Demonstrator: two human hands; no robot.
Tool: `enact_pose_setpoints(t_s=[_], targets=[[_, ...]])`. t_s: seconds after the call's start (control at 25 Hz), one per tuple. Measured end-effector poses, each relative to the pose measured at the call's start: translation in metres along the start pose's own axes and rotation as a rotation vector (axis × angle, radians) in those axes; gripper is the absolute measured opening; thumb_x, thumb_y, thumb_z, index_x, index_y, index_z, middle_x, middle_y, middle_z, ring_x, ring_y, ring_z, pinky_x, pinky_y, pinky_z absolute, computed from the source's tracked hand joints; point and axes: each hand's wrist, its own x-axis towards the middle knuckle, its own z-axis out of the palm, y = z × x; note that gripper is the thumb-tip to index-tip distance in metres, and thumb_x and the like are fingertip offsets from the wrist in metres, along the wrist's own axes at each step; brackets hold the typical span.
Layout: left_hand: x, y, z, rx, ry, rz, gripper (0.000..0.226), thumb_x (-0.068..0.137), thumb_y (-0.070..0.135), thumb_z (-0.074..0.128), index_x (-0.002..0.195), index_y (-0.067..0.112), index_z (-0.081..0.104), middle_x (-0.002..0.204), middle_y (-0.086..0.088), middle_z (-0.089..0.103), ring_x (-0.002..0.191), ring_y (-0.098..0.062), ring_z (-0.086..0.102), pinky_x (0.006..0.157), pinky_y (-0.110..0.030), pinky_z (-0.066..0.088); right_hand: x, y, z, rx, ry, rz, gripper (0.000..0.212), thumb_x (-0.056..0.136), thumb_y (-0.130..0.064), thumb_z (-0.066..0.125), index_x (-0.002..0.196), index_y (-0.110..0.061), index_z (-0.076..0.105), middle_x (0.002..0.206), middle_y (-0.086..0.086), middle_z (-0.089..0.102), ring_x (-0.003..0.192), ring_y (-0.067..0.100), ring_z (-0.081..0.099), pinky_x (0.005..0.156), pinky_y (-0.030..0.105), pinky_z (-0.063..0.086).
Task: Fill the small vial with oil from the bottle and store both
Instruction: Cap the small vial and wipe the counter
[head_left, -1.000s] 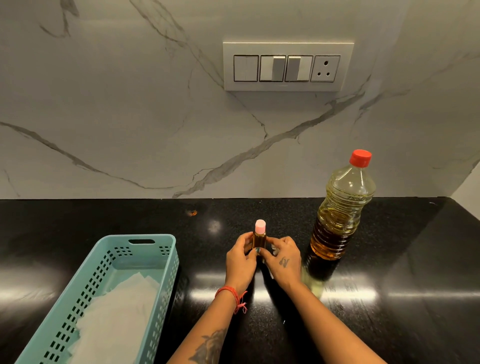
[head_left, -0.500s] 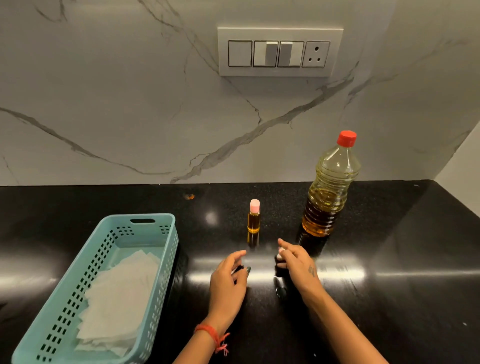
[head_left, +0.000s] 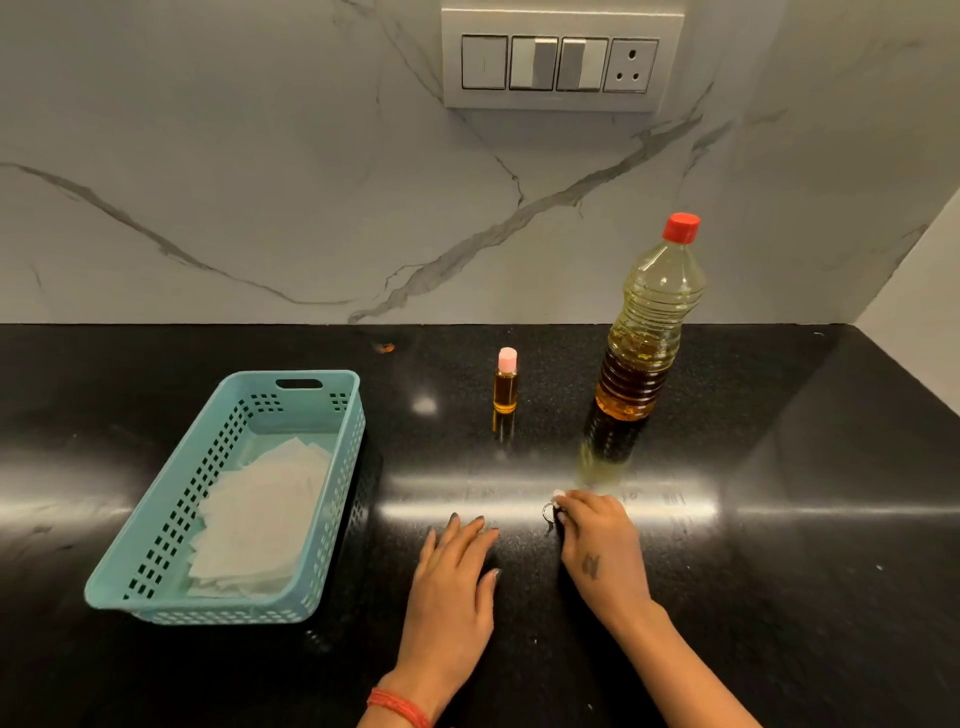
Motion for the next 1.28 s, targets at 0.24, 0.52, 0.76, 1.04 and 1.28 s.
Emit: enact_pose_setpoints(t_s=[0.24,0.52,0.76,1.04,1.28], targets=[[-0.008,-0.001,0.003,-0.001,-0.034,-0.033,0.043,0.095,0.028,0.041,0.138,0.027,0.036,0.148,0.011,0.030,0.141,-0.004,0.014,0.114,-0.019,-0.002,-0.023,-0.013,0.008,-0.159,-0.154,-0.265,0.046,0.061,-0.008,0.073,0.107,-0.011,0.070,0.107,0.000,0.071,0.088,0.016,0.065,0.079,0.025,0.052],[-0.012,-0.005,0.003,-0.083,0.048,-0.090,0.041,0.093,0.022,0.047,0.134,0.024,0.042,0.138,0.020,0.027,0.140,-0.004,0.014,0.114,-0.019,0.001,-0.024,-0.010,-0.007,-0.360,-0.224,0.022,0.053,0.093,-0.025,0.020,0.125,0.002,0.052,0.132,0.015,0.052,0.127,0.026,0.046,0.116,0.031,-0.005],[-0.013,-0.007,0.004,-0.078,0.041,-0.081,0.039,0.093,0.020,0.048,0.132,0.022,0.045,0.138,0.017,0.034,0.139,-0.006,0.019,0.113,-0.018,0.002,-0.038,-0.025,-0.010,-0.054,-0.265,-0.292,0.042,0.054,-0.012,0.082,0.095,-0.021,0.075,0.093,-0.008,0.074,0.085,0.014,0.068,0.084,0.023,0.051],[-0.015,-0.006,0.004,-0.081,0.046,-0.077,0.037,0.094,0.024,0.045,0.131,0.025,0.045,0.141,0.016,0.034,0.140,-0.004,0.017,0.113,-0.017,0.001,-0.004,0.007,-0.041,0.304,-0.111,0.349,0.019,0.079,-0.004,0.069,0.086,-0.021,0.070,0.079,-0.006,0.070,0.077,0.006,0.063,0.069,0.012,0.046],[-0.015,-0.006,0.005,-0.070,0.063,-0.061,0.037,0.094,0.024,0.046,0.131,0.022,0.046,0.143,0.011,0.038,0.139,-0.004,0.017,0.114,-0.019,0.003,-0.003,-0.006,-0.022,-0.053,-0.258,0.158,0.023,0.083,0.006,0.050,0.100,0.001,0.065,0.113,0.016,0.058,0.100,0.029,0.055,0.079,0.030,0.047]])
